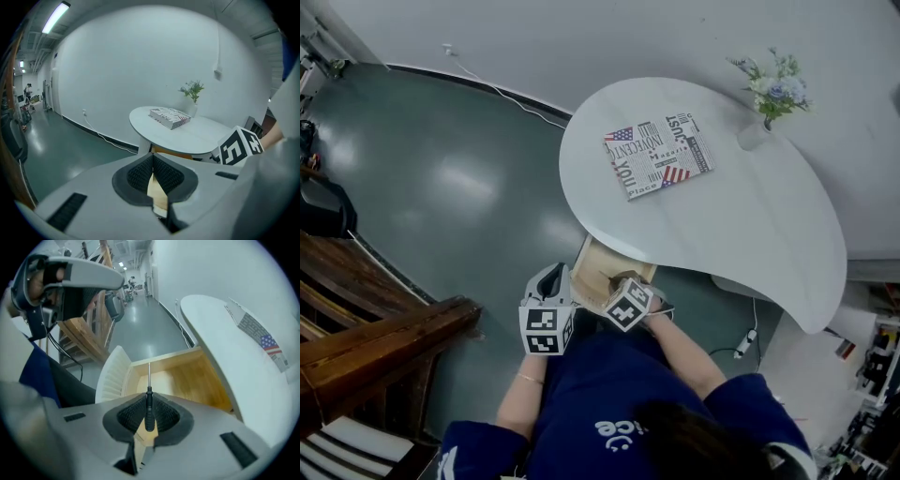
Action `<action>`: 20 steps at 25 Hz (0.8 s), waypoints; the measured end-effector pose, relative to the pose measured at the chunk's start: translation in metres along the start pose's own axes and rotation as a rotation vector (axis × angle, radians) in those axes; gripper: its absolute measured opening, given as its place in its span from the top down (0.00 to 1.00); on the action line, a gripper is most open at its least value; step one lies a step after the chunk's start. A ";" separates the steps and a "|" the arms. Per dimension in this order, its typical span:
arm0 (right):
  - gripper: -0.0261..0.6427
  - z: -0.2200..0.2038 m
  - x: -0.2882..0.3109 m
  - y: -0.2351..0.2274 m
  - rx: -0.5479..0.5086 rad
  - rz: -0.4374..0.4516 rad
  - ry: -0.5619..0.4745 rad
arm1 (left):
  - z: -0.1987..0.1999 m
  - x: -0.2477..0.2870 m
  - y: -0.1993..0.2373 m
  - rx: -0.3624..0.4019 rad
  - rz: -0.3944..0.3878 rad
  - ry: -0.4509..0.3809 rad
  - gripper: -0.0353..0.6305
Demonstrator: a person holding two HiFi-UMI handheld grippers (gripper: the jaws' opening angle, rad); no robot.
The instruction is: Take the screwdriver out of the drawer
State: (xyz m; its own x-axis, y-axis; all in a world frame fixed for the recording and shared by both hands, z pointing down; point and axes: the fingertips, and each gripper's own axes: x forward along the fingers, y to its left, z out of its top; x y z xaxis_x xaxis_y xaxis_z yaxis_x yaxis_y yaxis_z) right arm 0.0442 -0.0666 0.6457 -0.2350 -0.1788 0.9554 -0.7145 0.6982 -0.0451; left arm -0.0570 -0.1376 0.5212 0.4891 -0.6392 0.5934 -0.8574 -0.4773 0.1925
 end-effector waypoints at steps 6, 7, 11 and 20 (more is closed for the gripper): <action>0.89 0.015 -0.033 -0.004 0.117 -0.007 -0.118 | 0.005 0.002 -0.009 0.011 -0.032 -0.014 0.94; 0.89 0.018 -0.039 -0.005 0.138 -0.007 -0.141 | 0.005 0.002 -0.011 0.012 -0.037 -0.017 0.94; 0.89 0.029 -0.061 -0.013 0.222 -0.020 -0.237 | 0.012 0.004 -0.019 0.032 -0.059 -0.036 0.94; 0.89 0.038 -0.108 -0.037 0.337 -0.122 -0.395 | 0.031 0.005 -0.048 0.103 -0.120 -0.085 0.94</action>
State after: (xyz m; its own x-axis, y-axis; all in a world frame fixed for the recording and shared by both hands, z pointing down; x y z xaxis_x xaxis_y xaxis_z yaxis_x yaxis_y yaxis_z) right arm 0.0710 -0.0998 0.5332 -0.3204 -0.5376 0.7799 -0.9091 0.4060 -0.0937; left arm -0.0088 -0.1366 0.4911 0.6028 -0.6205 0.5016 -0.7731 -0.6098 0.1746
